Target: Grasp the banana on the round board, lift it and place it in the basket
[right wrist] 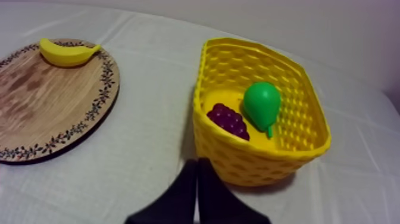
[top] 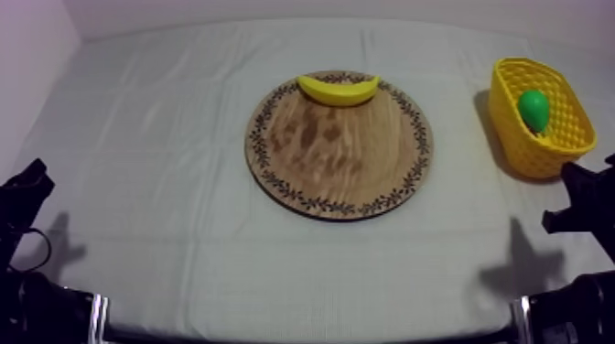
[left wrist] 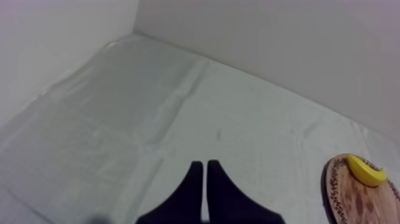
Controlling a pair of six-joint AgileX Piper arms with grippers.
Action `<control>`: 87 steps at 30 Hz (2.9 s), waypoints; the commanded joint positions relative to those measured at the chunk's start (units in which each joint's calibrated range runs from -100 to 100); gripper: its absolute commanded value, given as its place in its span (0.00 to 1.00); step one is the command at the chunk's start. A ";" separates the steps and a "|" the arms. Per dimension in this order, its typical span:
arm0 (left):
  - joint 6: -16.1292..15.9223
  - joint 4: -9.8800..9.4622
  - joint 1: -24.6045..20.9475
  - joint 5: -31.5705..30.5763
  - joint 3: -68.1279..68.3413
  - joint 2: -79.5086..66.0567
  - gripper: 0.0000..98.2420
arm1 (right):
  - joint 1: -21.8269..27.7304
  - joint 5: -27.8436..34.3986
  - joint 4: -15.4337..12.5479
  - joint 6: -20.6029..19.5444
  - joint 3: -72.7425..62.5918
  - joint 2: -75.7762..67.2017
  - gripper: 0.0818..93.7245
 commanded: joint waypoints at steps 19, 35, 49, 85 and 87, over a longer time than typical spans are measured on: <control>0.00 0.01 -0.02 -0.01 -0.02 0.02 0.00 | -0.02 0.05 -0.01 -0.01 0.05 0.01 0.00; -0.04 0.01 -0.02 -0.01 -0.02 0.02 0.00 | -13.21 0.05 -0.01 0.60 0.05 0.01 0.01; -0.05 0.01 -0.02 -0.01 -0.02 0.02 0.00 | -18.77 3.03 5.77 -2.69 -3.60 4.46 0.01; -0.05 0.01 -0.02 -0.01 -0.02 0.02 0.00 | -22.79 50.35 4.39 21.52 -99.13 93.01 0.01; -0.05 0.01 -0.02 -0.01 -0.02 0.02 0.00 | -23.14 51.04 4.58 22.02 -103.50 96.94 0.01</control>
